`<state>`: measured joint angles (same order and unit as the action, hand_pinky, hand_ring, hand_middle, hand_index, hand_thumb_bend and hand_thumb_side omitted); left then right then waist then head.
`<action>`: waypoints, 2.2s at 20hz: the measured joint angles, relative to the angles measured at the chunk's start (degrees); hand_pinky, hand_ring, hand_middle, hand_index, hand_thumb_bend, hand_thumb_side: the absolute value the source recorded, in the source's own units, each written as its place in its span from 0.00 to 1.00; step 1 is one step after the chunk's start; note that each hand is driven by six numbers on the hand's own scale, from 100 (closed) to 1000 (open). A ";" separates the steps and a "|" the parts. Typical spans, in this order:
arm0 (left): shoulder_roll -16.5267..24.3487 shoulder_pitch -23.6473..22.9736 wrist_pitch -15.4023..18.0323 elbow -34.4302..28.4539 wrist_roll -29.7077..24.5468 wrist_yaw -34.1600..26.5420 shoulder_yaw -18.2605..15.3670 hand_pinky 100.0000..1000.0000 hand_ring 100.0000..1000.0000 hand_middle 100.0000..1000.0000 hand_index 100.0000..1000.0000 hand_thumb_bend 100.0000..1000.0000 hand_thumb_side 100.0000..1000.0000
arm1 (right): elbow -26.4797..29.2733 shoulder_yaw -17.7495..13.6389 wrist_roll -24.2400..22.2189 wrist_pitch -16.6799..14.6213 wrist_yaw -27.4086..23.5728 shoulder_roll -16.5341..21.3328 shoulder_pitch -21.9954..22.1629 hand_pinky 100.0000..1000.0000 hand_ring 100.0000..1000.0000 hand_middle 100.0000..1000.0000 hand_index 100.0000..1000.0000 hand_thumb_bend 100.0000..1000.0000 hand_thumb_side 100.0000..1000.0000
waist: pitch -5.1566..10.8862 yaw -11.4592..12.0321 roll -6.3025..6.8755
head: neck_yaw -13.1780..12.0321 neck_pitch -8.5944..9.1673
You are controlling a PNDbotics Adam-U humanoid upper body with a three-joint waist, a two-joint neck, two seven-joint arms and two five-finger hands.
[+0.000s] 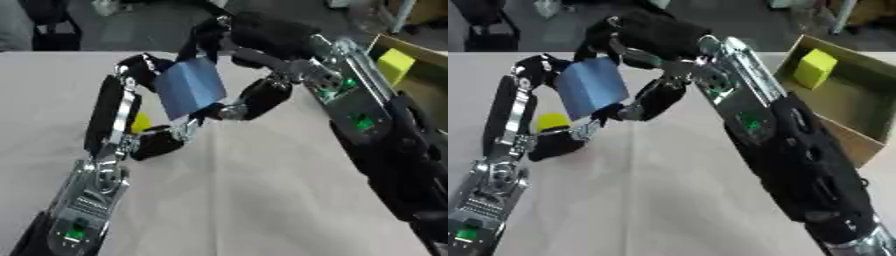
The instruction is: Pick up the objects with one hand, pass them to the other hand, and then place them into the box on the other side of the table.
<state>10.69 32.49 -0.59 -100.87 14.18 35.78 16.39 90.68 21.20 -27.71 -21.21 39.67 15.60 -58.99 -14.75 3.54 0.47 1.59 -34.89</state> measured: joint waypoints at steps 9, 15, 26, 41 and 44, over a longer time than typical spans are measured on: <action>-0.01 -0.05 -0.42 0.01 -1.10 1.57 0.04 0.66 0.59 0.49 0.70 0.48 0.12 | -0.60 0.01 -0.68 1.65 -3.94 0.15 0.02 0.74 0.48 0.40 0.55 0.21 0.00 | 0.00 0.02 0.00 | 0.01 0.23; -0.06 -0.04 -2.20 -0.06 -3.18 7.02 -0.14 0.75 0.71 0.61 0.79 0.82 0.39 | -0.62 0.22 -0.65 2.65 -4.92 0.35 0.12 0.74 0.46 0.37 0.53 0.20 0.00 | 0.00 0.06 0.00 | 0.24 0.21; -0.50 -0.44 -6.34 -0.41 -1.72 13.56 -0.64 0.78 0.74 0.64 0.83 1.00 0.68 | -0.13 -0.24 -1.17 3.89 -6.28 0.42 0.52 0.74 0.46 0.36 0.52 0.17 0.00 | 0.00 0.06 0.00 | 0.25 0.21; 5.12 -8.11 -14.39 -0.43 5.03 10.36 -5.30 0.72 0.68 0.58 0.79 0.87 0.66 | 9.61 -7.52 2.24 11.55 -15.90 9.62 4.68 0.76 0.43 0.34 0.51 0.03 0.00 | 0.00 -0.75 0.02 | 3.33 0.22; 6.35 -9.32 -15.46 -1.03 6.66 8.44 -6.40 0.71 0.67 0.57 0.79 0.76 0.65 | 10.69 -9.73 3.17 14.07 -18.10 12.00 5.71 0.77 0.42 0.33 0.51 0.00 0.00 | 0.00 -0.75 0.03 | 3.78 0.30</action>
<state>17.04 23.17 -16.05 -101.90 20.83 44.23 9.99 101.37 11.47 -24.55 -7.14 21.58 27.60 -53.27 -14.75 2.79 0.50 5.37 -34.59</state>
